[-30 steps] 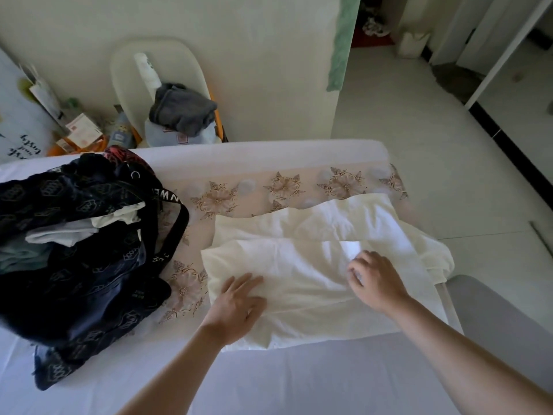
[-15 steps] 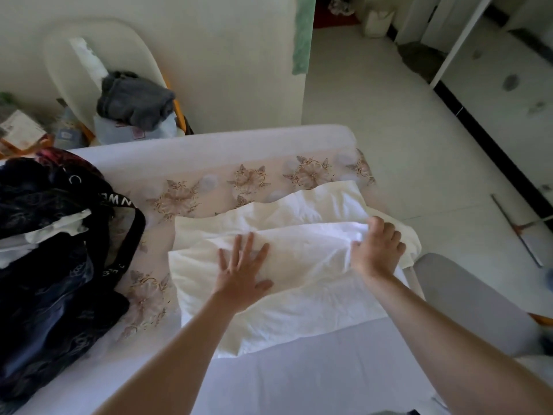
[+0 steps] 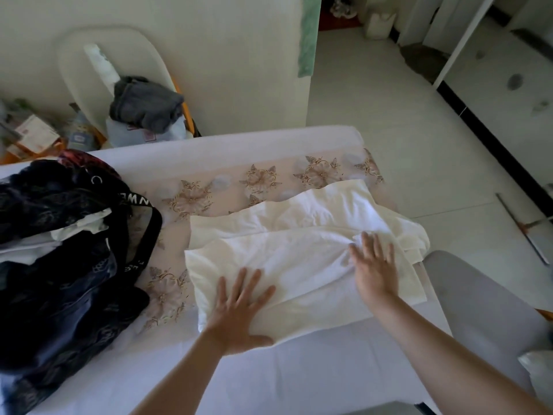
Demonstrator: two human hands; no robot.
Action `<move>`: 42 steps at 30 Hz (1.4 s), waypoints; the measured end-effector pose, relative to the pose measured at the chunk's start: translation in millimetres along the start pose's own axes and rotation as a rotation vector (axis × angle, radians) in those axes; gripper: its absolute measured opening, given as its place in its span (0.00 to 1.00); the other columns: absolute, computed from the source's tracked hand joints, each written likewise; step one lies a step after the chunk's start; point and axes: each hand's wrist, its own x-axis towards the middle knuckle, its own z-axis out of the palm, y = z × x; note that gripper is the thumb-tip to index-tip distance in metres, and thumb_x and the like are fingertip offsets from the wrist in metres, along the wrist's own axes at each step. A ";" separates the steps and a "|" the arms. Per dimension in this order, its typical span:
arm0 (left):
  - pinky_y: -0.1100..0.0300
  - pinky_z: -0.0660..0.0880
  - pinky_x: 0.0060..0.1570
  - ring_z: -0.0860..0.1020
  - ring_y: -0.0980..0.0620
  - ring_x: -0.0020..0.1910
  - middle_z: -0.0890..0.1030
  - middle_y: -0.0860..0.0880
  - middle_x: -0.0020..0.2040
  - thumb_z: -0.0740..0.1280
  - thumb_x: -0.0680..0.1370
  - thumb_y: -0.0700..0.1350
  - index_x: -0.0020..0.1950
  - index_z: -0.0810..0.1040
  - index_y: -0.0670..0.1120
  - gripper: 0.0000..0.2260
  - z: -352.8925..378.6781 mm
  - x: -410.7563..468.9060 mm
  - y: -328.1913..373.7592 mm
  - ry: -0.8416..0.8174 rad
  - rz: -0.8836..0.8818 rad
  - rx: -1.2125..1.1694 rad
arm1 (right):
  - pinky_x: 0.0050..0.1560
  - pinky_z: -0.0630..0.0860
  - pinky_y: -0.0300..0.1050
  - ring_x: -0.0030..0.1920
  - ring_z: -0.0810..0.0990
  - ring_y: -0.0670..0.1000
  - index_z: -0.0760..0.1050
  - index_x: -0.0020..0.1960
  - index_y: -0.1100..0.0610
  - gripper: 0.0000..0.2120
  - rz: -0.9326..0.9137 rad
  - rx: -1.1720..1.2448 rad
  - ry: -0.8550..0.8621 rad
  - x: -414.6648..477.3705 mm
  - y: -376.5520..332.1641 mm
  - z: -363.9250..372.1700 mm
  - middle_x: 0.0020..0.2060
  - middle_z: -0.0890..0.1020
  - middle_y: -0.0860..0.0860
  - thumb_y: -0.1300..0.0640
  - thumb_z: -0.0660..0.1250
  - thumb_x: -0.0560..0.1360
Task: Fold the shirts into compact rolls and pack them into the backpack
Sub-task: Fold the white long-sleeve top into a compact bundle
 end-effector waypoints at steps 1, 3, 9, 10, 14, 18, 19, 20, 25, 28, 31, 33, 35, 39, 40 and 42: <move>0.29 0.41 0.69 0.37 0.39 0.78 0.37 0.47 0.80 0.58 0.62 0.79 0.80 0.43 0.61 0.51 -4.2 -1.4 -2.2 -0.008 0.016 0.014 | 0.72 0.56 0.70 0.76 0.61 0.65 0.74 0.70 0.55 0.27 0.041 -0.029 -0.022 0.6 3.7 -6.1 0.75 0.66 0.61 0.64 0.66 0.71; 0.32 0.32 0.70 0.28 0.42 0.75 0.27 0.49 0.77 0.57 0.60 0.79 0.78 0.36 0.62 0.53 -9.6 -6.4 -5.7 -0.062 0.030 0.027 | 0.74 0.46 0.68 0.79 0.50 0.63 0.64 0.77 0.52 0.29 0.121 -0.113 -0.110 0.0 6.0 -14.9 0.79 0.56 0.60 0.60 0.60 0.76; 0.38 0.46 0.73 0.54 0.43 0.79 0.57 0.47 0.79 0.64 0.64 0.68 0.74 0.64 0.56 0.40 -9.3 -40.8 -16.4 -0.061 0.109 -0.054 | 0.78 0.48 0.58 0.80 0.42 0.56 0.54 0.81 0.51 0.46 -0.437 0.294 -0.216 -55.7 -53.7 -25.6 0.80 0.43 0.54 0.53 0.66 0.65; 0.38 0.50 0.72 0.59 0.41 0.77 0.63 0.47 0.77 0.64 0.66 0.62 0.72 0.67 0.54 0.35 -8.0 -46.4 -19.1 -0.049 0.132 -0.059 | 0.79 0.44 0.55 0.79 0.36 0.53 0.46 0.82 0.49 0.48 -0.511 0.300 -0.317 -70.1 -70.0 -28.8 0.79 0.38 0.53 0.51 0.64 0.66; 0.35 0.63 0.67 0.66 0.39 0.74 0.69 0.46 0.75 0.60 0.67 0.43 0.71 0.72 0.54 0.31 -9.7 -53.9 -25.8 -0.100 0.128 0.044 | 0.77 0.53 0.57 0.80 0.41 0.58 0.45 0.82 0.49 0.48 -0.438 0.136 -0.309 -91.7 -105.2 -19.9 0.80 0.39 0.57 0.58 0.65 0.67; 0.40 0.50 0.76 0.48 0.44 0.80 0.53 0.51 0.81 0.54 0.78 0.33 0.79 0.59 0.55 0.32 -23.6 -59.3 -35.5 -0.123 0.083 0.001 | 0.49 0.83 0.51 0.62 0.81 0.59 0.79 0.64 0.58 0.27 -0.435 0.188 -0.203 -87.1 -122.6 -21.0 0.66 0.78 0.60 0.64 0.58 0.66; 0.45 0.48 0.76 0.46 0.48 0.80 0.50 0.53 0.81 0.53 0.80 0.35 0.79 0.57 0.56 0.30 -30.1 -63.9 -39.7 -0.158 0.053 -0.021 | 0.49 0.83 0.50 0.62 0.81 0.59 0.80 0.62 0.58 0.27 -0.454 0.225 -0.189 -89.5 -131.6 -32.3 0.65 0.78 0.59 0.64 0.53 0.68; 0.50 0.50 0.76 0.48 0.50 0.80 0.52 0.54 0.81 0.53 0.81 0.36 0.79 0.57 0.56 0.28 -35.2 -67.7 -44.9 -0.175 0.035 -0.033 | 0.54 0.81 0.49 0.66 0.78 0.57 0.79 0.64 0.57 0.29 -0.470 0.237 -0.124 -91.0 -140.0 -38.6 0.69 0.76 0.57 0.63 0.49 0.71; 0.60 0.68 0.63 0.72 0.55 0.67 0.76 0.58 0.66 0.53 0.74 0.60 0.59 0.81 0.57 0.22 -43.6 -102.6 -68.7 -0.105 -0.108 -0.215 | 0.68 0.71 0.48 0.74 0.67 0.50 0.69 0.74 0.45 0.27 -0.480 0.334 -0.301 -114.1 -167.1 -64.5 0.75 0.67 0.44 0.64 0.52 0.79; 0.58 0.72 0.52 0.76 0.54 0.55 0.82 0.56 0.52 0.52 0.75 0.66 0.48 0.83 0.53 0.25 -40.5 -102.0 -65.1 -0.033 -0.163 -0.216 | 0.72 0.65 0.47 0.74 0.64 0.47 0.72 0.72 0.47 0.24 -0.481 0.416 -0.394 -126.6 -173.0 -72.5 0.74 0.69 0.43 0.59 0.55 0.79; 0.57 0.72 0.49 0.77 0.51 0.53 0.82 0.53 0.51 0.56 0.79 0.57 0.51 0.81 0.52 0.16 -41.1 -86.1 -51.2 0.033 -0.206 -0.218 | 0.73 0.64 0.46 0.74 0.65 0.47 0.75 0.70 0.49 0.20 -0.335 0.535 -0.284 -124.9 -162.9 -73.6 0.73 0.72 0.47 0.55 0.59 0.79; 0.57 0.71 0.51 0.77 0.49 0.55 0.81 0.52 0.53 0.57 0.79 0.51 0.55 0.79 0.53 0.12 -42.5 -72.2 -38.2 0.041 -0.193 -0.236 | 0.72 0.66 0.52 0.75 0.65 0.51 0.74 0.71 0.51 0.21 -0.201 0.504 -0.122 -117.0 -146.7 -67.1 0.73 0.70 0.52 0.56 0.59 0.78; 0.56 0.71 0.55 0.75 0.49 0.59 0.80 0.52 0.57 0.58 0.79 0.49 0.59 0.78 0.55 0.13 -45.0 -55.4 -22.1 0.023 -0.169 -0.314 | 0.73 0.64 0.54 0.77 0.60 0.54 0.68 0.75 0.51 0.24 -0.004 0.444 -0.125 -113.0 -125.9 -60.3 0.76 0.64 0.55 0.54 0.59 0.78; 0.56 0.71 0.61 0.73 0.50 0.64 0.76 0.52 0.63 0.59 0.79 0.47 0.66 0.75 0.55 0.16 -57.2 -16.9 17.5 -0.017 -0.066 -0.451 | 0.72 0.63 0.49 0.78 0.57 0.51 0.68 0.73 0.47 0.22 0.061 0.463 -0.357 -113.7 -82.4 -36.7 0.78 0.59 0.51 0.52 0.61 0.79; 0.55 0.71 0.62 0.73 0.51 0.64 0.76 0.53 0.63 0.59 0.80 0.48 0.67 0.74 0.55 0.16 -60.7 -5.6 27.7 -0.025 -0.044 -0.469 | 0.71 0.64 0.45 0.76 0.61 0.49 0.71 0.71 0.47 0.20 0.078 0.558 -0.337 -113.5 -69.8 -33.8 0.77 0.64 0.49 0.54 0.61 0.79; 0.55 0.71 0.62 0.73 0.52 0.63 0.76 0.54 0.63 0.59 0.80 0.48 0.67 0.73 0.56 0.16 -68.4 20.7 50.8 -0.024 -0.001 -0.484 | 0.66 0.67 0.37 0.69 0.72 0.46 0.76 0.67 0.47 0.17 0.219 0.788 -0.230 -109.6 -40.2 -37.3 0.70 0.74 0.45 0.57 0.61 0.80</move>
